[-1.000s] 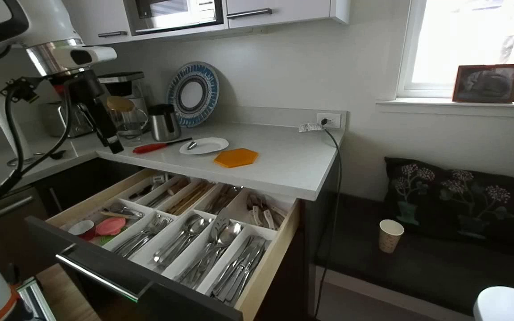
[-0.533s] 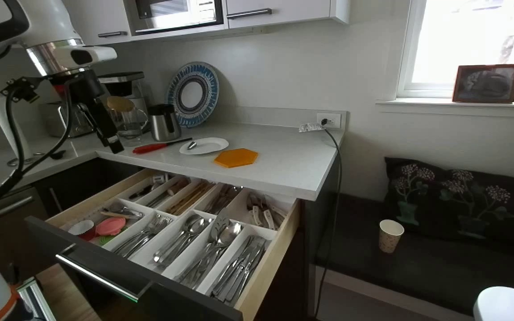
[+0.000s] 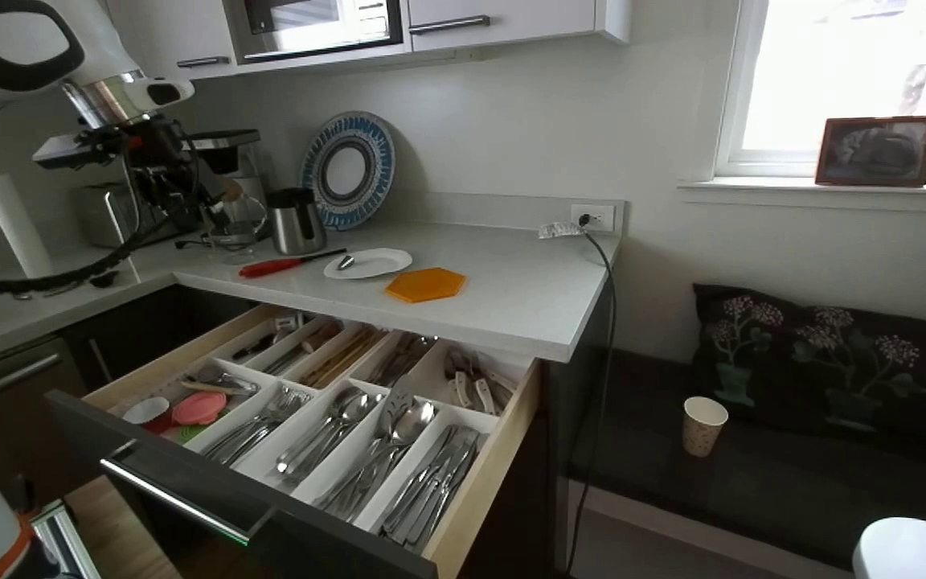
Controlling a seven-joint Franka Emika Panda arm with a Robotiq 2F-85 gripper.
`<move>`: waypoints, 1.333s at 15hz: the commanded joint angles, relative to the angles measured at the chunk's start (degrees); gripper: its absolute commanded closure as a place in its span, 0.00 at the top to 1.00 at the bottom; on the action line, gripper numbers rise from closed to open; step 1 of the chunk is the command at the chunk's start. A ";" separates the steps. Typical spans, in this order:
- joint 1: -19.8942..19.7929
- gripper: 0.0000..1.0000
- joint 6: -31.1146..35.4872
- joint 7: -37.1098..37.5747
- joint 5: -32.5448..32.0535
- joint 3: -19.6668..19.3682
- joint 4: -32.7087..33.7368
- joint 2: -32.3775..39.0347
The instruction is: Remove the silver object from the white plate and put it in the drawer on the left
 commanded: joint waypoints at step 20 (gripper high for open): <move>3.35 1.00 23.27 -3.83 -7.31 2.76 32.98 51.87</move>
